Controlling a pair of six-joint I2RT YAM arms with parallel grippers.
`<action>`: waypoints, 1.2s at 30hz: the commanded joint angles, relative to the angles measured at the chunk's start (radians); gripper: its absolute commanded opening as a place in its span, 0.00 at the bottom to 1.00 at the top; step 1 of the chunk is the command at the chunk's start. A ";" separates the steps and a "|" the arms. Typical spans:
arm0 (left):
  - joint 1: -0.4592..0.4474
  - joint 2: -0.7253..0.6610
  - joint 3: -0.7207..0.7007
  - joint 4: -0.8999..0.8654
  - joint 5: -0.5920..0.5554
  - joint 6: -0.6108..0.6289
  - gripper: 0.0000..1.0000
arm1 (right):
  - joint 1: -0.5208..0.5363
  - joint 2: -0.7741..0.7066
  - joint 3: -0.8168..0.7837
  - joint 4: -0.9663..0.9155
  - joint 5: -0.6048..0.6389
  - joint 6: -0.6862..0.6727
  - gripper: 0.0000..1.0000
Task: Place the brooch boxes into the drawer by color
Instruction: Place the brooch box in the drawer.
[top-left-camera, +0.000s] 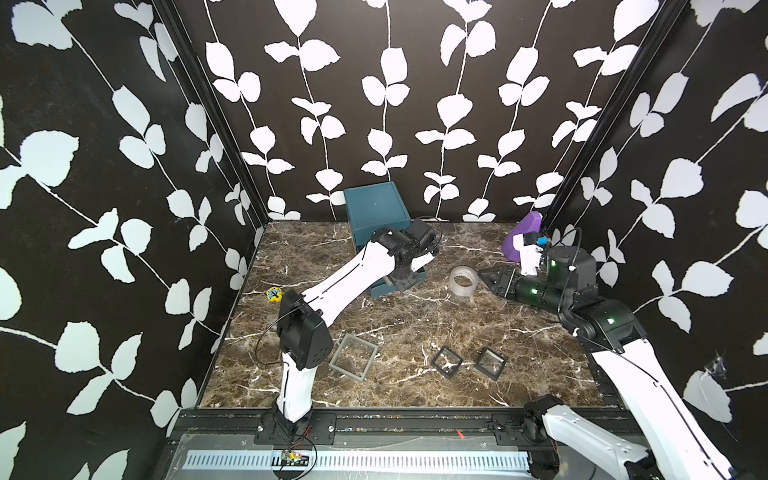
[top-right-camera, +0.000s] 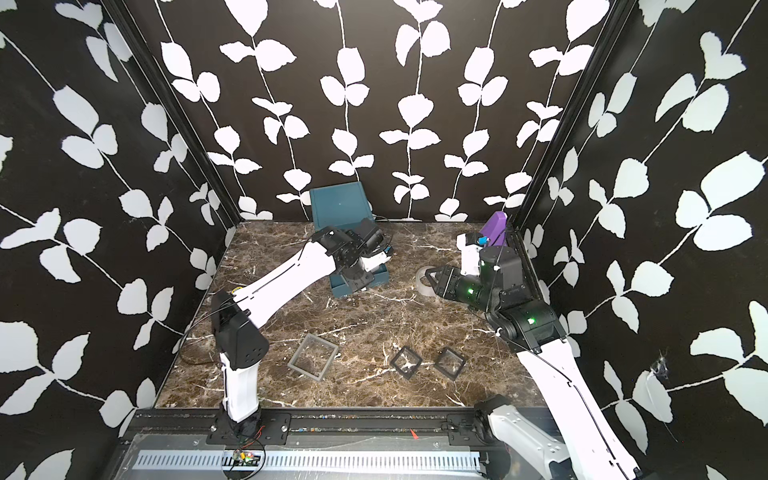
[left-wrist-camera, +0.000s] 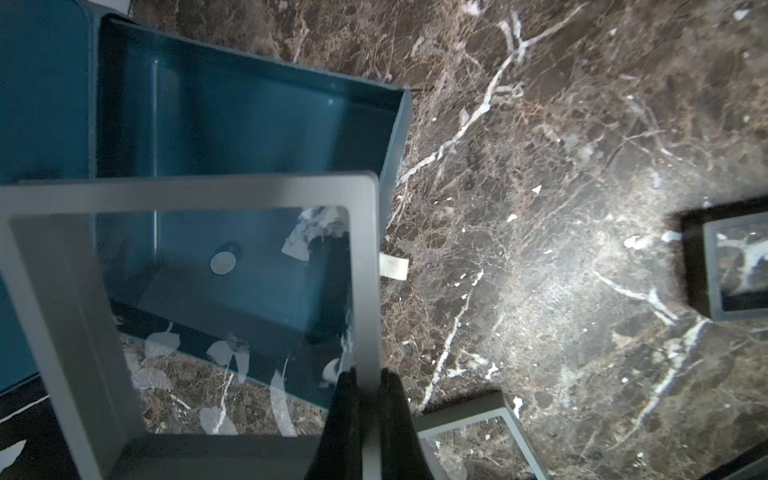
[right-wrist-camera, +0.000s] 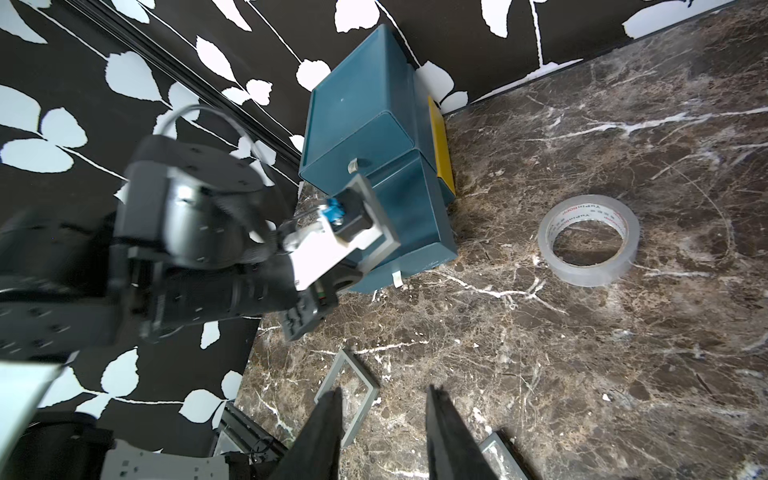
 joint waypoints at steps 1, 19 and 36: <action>0.016 -0.001 0.027 0.025 0.002 0.067 0.00 | -0.009 -0.013 0.019 0.037 -0.008 0.008 0.36; 0.074 0.145 0.070 0.075 0.015 0.080 0.00 | -0.015 -0.024 -0.012 0.047 -0.031 0.030 0.36; 0.079 0.198 0.058 0.063 -0.007 0.059 0.28 | -0.025 -0.010 -0.017 0.060 -0.055 0.037 0.36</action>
